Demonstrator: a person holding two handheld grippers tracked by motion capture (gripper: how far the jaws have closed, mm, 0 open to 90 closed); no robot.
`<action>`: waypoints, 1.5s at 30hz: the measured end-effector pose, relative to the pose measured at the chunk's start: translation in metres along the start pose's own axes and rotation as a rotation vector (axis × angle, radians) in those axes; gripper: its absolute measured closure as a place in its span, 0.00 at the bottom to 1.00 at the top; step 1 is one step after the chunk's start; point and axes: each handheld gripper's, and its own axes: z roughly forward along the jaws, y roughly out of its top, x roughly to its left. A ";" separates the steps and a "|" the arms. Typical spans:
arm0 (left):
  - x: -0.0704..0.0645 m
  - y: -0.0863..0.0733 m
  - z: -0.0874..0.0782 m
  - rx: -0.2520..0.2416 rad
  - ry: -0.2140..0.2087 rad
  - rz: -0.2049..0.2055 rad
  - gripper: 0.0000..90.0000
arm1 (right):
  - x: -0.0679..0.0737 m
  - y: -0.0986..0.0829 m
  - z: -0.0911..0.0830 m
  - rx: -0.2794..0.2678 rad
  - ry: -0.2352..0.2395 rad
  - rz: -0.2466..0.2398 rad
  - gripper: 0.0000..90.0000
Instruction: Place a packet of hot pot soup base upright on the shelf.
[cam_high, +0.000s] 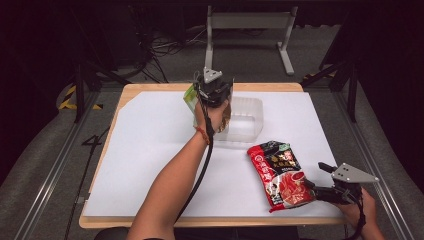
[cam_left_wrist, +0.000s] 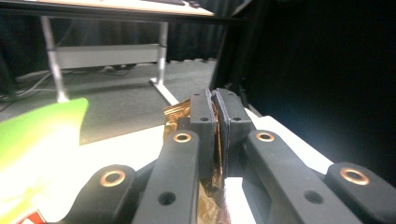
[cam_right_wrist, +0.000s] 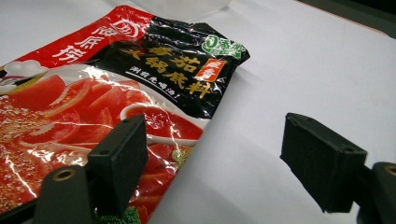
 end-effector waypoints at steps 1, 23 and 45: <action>0.000 -0.002 -0.002 0.006 -0.007 0.003 0.95 | 0.000 0.000 0.000 0.000 0.000 0.000 0.26; 0.008 -0.018 -0.022 0.002 -0.078 0.121 0.76 | 0.001 0.000 0.001 0.005 0.000 -0.004 0.25; 0.017 0.000 -0.009 -0.013 0.023 0.131 1.00 | 0.002 0.001 0.004 0.016 0.008 -0.012 0.25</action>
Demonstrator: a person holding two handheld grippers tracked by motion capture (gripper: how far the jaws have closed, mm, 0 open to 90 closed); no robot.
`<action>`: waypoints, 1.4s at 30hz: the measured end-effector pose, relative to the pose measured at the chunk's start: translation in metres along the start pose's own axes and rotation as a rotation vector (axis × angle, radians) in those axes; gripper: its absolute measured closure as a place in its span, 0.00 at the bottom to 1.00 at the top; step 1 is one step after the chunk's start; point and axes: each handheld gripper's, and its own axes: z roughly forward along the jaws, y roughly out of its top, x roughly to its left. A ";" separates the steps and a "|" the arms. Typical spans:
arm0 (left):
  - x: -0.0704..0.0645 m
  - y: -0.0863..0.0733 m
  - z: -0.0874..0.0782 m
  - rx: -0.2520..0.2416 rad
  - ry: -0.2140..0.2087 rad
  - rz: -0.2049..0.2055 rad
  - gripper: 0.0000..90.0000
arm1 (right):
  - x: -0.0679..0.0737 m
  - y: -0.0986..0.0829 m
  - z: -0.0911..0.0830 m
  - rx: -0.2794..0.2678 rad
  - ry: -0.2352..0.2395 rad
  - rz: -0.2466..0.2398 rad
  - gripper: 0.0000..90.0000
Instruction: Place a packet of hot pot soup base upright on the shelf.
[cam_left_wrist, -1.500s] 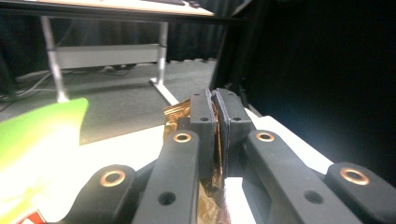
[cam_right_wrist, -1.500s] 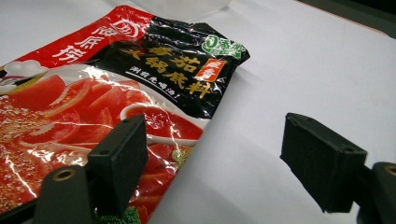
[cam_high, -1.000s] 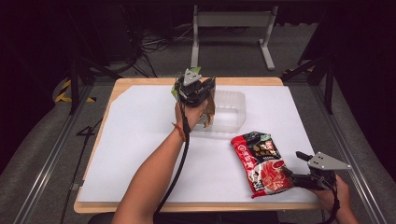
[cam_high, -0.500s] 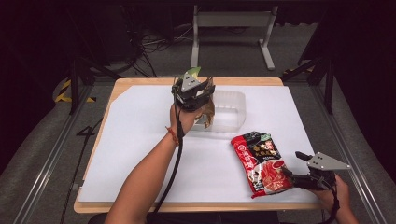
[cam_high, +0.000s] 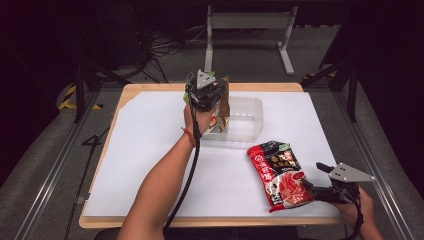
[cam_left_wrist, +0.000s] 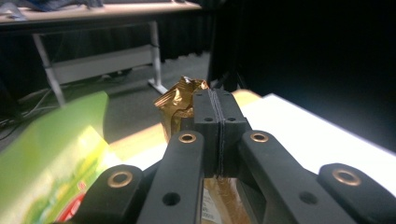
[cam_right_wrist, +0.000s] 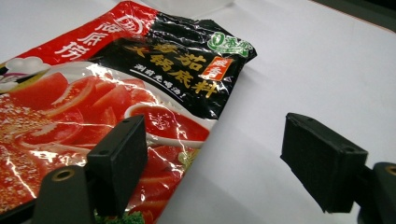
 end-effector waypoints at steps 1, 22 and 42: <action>0.001 0.002 0.003 -0.005 0.020 -0.001 1.00 | 0.000 0.000 0.000 -0.001 0.000 0.002 0.25; -0.010 -0.041 -0.021 -0.033 -0.131 0.065 0.99 | 0.000 0.000 -0.001 -0.005 -0.002 0.006 0.25; -0.005 -0.043 -0.065 -0.031 -0.179 0.138 0.80 | -0.003 0.002 0.001 -0.001 0.002 0.017 0.25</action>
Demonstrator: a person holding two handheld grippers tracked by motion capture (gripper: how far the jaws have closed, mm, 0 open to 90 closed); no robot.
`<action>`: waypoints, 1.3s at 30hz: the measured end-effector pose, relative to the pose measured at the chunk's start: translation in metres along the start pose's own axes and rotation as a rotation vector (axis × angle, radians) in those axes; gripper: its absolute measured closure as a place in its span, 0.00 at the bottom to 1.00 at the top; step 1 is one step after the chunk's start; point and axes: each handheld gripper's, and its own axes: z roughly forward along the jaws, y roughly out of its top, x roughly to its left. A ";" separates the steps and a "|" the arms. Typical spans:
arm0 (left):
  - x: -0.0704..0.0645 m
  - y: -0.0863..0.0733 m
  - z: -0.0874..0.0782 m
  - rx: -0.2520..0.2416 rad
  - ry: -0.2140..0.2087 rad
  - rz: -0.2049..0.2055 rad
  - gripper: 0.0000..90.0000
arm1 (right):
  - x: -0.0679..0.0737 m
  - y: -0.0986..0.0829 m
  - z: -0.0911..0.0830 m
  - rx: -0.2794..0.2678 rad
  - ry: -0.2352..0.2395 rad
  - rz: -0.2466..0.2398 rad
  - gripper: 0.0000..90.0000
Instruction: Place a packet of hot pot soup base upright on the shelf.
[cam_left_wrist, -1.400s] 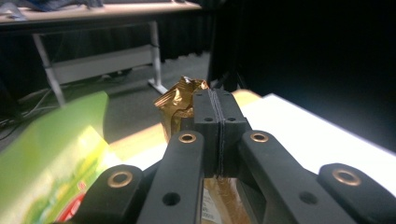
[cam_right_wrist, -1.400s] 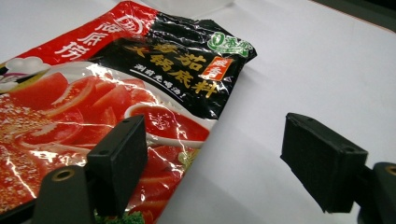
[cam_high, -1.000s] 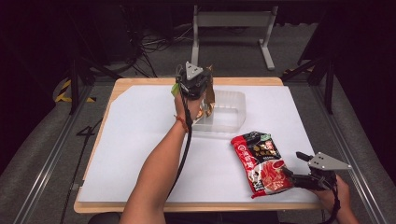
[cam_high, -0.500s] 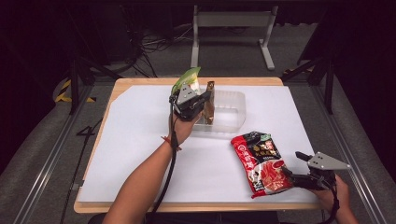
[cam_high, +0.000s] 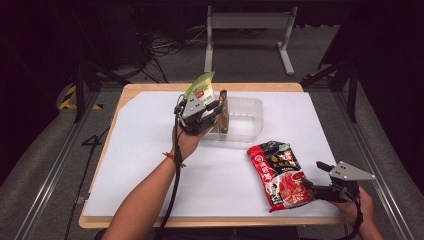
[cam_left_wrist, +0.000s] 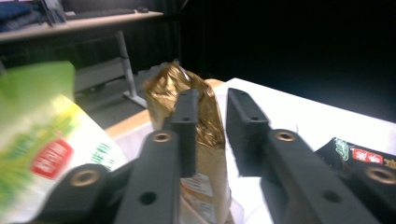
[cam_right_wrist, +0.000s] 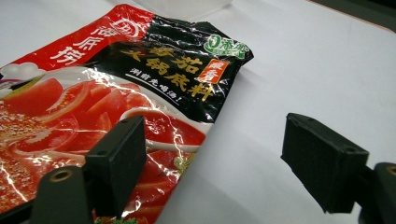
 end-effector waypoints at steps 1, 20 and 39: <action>0.001 0.002 -0.004 -0.001 -0.005 0.003 0.79 | 0.000 0.000 0.000 -0.001 0.001 0.000 0.25; 0.020 -0.031 -0.078 0.202 0.001 0.043 0.32 | -0.006 -0.003 0.002 0.009 0.010 0.037 0.32; 0.022 -0.098 -0.134 0.311 -0.027 0.011 0.19 | -0.018 -0.008 -0.008 0.025 0.003 0.099 0.76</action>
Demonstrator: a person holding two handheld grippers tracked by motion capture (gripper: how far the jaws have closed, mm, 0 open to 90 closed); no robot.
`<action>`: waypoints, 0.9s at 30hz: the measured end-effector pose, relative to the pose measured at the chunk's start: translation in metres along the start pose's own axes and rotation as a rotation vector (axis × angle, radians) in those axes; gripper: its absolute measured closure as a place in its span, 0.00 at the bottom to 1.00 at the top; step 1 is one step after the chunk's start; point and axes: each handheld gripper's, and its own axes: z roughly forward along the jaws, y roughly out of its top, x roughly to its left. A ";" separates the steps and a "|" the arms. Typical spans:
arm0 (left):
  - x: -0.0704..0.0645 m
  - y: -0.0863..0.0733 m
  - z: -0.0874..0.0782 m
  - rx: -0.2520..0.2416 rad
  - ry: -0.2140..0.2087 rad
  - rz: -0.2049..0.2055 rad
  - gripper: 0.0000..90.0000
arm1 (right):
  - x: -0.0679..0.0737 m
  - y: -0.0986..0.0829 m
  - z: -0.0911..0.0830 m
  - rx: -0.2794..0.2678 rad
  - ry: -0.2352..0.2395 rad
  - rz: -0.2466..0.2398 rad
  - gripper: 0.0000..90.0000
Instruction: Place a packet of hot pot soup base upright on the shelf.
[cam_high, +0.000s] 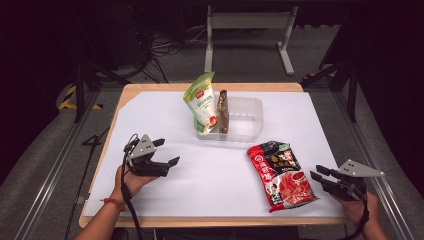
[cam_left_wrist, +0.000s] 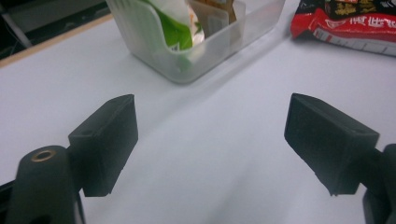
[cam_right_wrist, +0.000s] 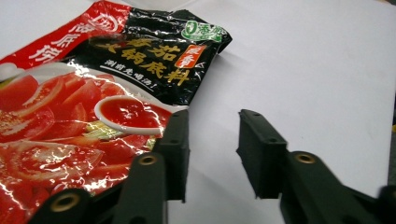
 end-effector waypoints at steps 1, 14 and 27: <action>-0.001 -0.003 -0.001 0.005 0.010 0.000 0.18 | 0.000 -0.001 0.000 0.008 -0.005 -0.001 0.77; -0.002 -0.023 -0.009 -0.010 0.000 -0.033 0.15 | -0.003 -0.006 0.007 0.122 0.005 0.004 0.91; -0.003 -0.023 -0.009 0.006 -0.001 -0.019 0.13 | 0.010 -0.003 0.009 0.194 0.109 -0.078 1.00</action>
